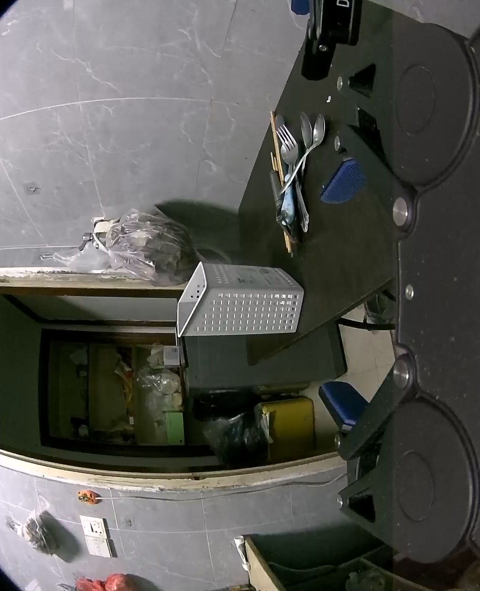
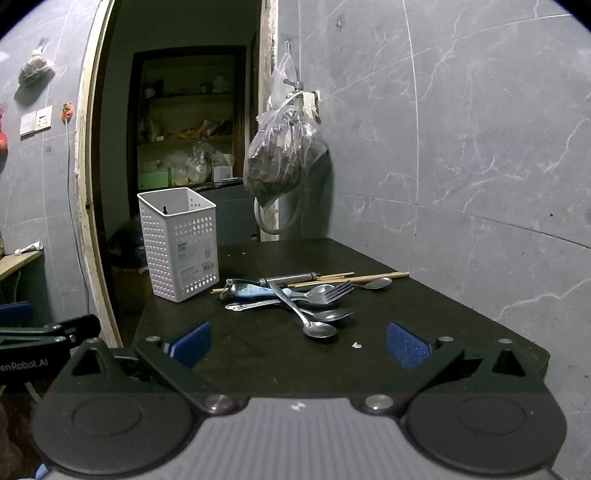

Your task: Organize utensils

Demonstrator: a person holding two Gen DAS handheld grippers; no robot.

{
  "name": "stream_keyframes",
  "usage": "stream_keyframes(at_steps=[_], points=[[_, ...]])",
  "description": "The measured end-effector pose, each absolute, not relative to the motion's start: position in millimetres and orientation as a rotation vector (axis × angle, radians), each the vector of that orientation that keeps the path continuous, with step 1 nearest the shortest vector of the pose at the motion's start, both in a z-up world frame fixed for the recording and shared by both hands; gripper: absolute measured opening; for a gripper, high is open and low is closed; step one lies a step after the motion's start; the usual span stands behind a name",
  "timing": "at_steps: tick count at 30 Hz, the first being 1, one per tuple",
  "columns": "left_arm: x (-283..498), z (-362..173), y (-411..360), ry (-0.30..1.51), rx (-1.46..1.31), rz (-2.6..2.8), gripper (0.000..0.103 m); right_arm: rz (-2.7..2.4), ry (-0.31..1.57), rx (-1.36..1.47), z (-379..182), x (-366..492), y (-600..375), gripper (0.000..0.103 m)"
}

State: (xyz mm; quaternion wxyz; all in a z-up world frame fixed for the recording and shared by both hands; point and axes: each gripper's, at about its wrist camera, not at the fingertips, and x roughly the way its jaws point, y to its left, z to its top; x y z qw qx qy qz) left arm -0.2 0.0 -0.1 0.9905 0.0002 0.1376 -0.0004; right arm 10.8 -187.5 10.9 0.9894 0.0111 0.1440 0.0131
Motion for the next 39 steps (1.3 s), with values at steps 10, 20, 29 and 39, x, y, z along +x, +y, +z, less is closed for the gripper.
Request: stream_keyframes(at_steps=[10, 20, 29, 39], points=[[-0.1, -0.1, 0.0, 0.279, 0.0, -0.002, 0.102, 0.025, 0.29, 0.019, 10.4, 11.2, -187.2, 0.103], [2.2, -4.1, 0.7, 0.287, 0.002, -0.006, 0.102, 0.022, 0.297, 0.015, 10.0, 13.0, -185.9, 0.103], [1.9, -3.7, 1.8, 0.289, 0.004, -0.008, 0.102, 0.021, 0.297, 0.016, 8.8, 16.4, -186.2, 0.103], [2.1, -4.2, 1.5, 0.289, 0.005, -0.008, 0.102, 0.017, 0.302, 0.016, 8.0, 16.4, -186.6, 0.103]])
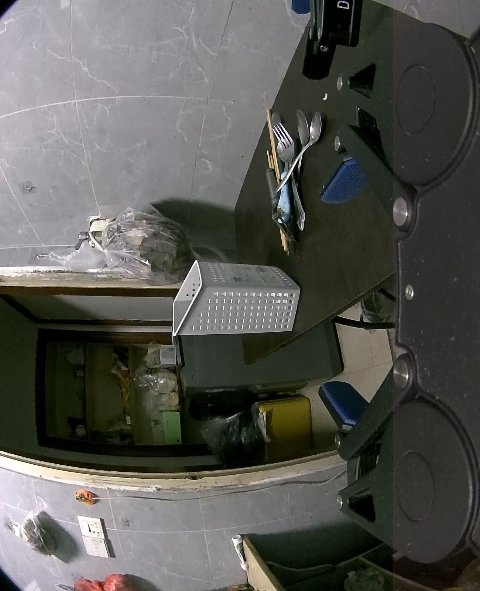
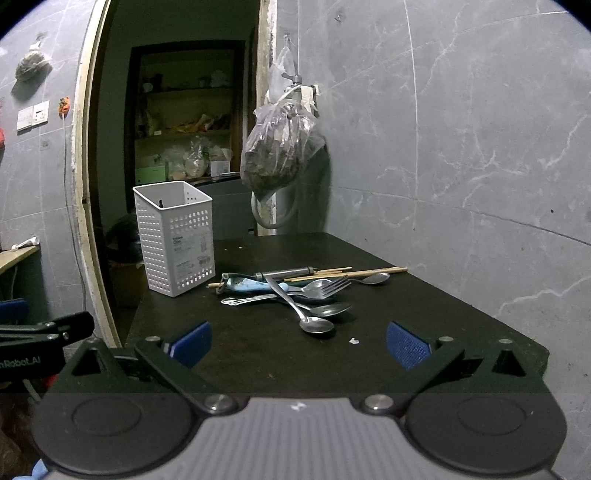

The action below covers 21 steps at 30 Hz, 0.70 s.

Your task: Organize utensils

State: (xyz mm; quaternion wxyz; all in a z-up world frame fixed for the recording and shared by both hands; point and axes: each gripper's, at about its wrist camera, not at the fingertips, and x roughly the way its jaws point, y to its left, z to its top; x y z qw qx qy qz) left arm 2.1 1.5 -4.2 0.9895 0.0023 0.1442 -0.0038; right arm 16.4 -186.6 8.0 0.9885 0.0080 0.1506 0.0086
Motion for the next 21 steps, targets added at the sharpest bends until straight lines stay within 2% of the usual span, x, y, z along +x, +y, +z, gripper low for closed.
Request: stream_keyframes(at_steps=[21], points=[[2.1, -3.9, 1.4, 0.29, 0.004, -0.008, 0.102, 0.018, 0.305, 0.015, 7.3, 16.5, -186.9, 0.103]])
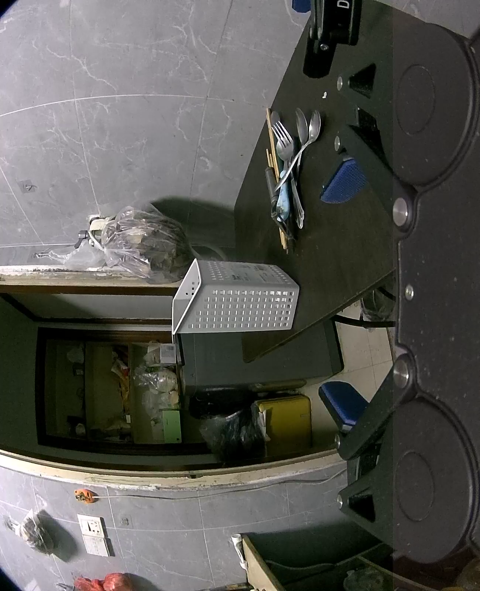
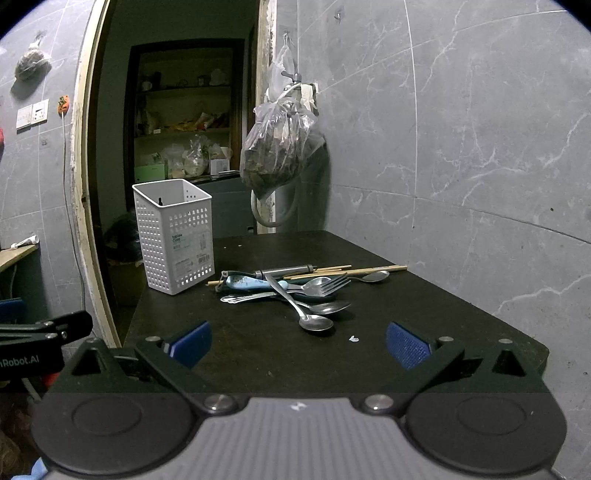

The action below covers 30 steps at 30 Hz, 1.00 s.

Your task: Organize utensils

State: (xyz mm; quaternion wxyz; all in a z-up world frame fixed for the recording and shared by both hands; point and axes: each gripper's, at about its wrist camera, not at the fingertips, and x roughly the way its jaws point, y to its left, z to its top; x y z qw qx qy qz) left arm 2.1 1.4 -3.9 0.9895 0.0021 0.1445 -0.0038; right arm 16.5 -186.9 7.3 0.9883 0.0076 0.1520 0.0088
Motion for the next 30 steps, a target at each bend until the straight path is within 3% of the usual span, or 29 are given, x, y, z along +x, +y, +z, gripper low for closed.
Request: stream_keyframes(at_steps=[30], points=[[8.0, -12.1, 9.1, 0.306, 0.004, 0.003, 0.102, 0.015, 0.323, 0.016, 1.6, 22.1, -190.0, 0.103]])
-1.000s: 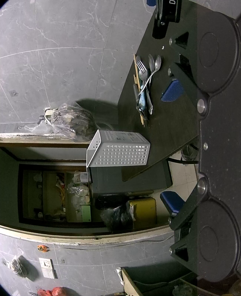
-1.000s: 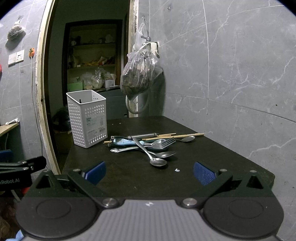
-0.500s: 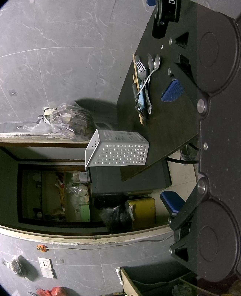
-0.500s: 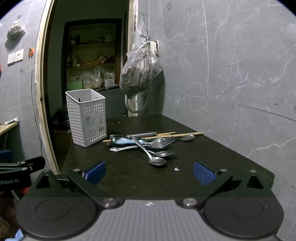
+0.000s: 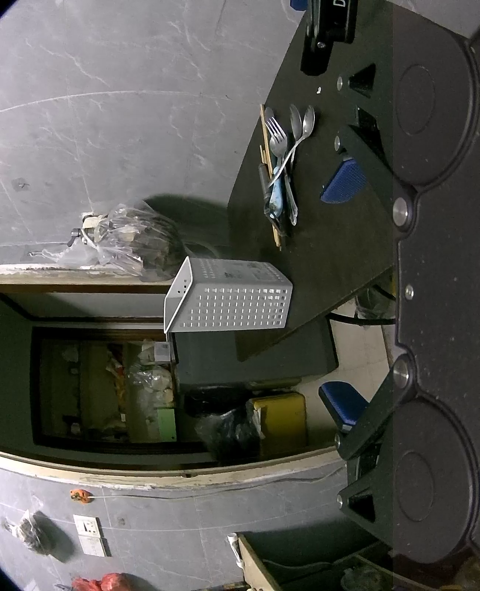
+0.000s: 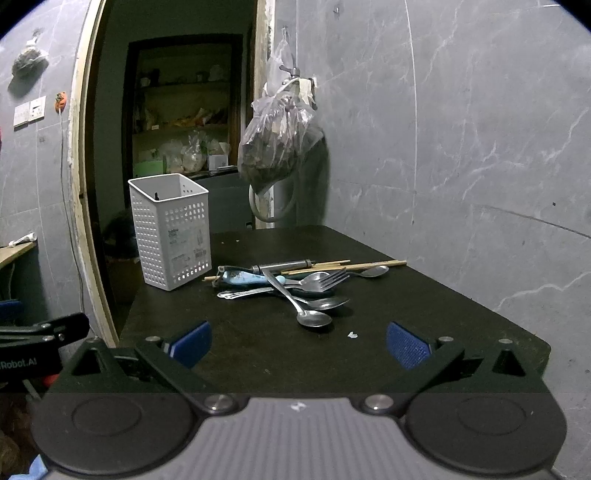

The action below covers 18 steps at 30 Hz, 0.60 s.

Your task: Organize utensils

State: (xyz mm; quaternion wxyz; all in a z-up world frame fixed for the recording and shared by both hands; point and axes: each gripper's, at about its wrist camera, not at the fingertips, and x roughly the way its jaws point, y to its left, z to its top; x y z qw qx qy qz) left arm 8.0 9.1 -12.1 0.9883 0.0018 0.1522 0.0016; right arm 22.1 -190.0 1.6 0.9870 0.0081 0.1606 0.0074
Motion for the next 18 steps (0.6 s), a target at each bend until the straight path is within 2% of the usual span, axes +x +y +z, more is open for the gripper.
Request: stream_keyframes(at_steps=[12, 18], points=[[38, -6, 14, 0.337, -0.001, -0.013, 0.102, 0.038, 0.319, 0.02, 6, 43, -195, 0.103], [69, 18, 29, 0.28, 0.044, -0.029, 0.102, 0.131, 0.312, 0.09, 20, 63, -210, 0.103]])
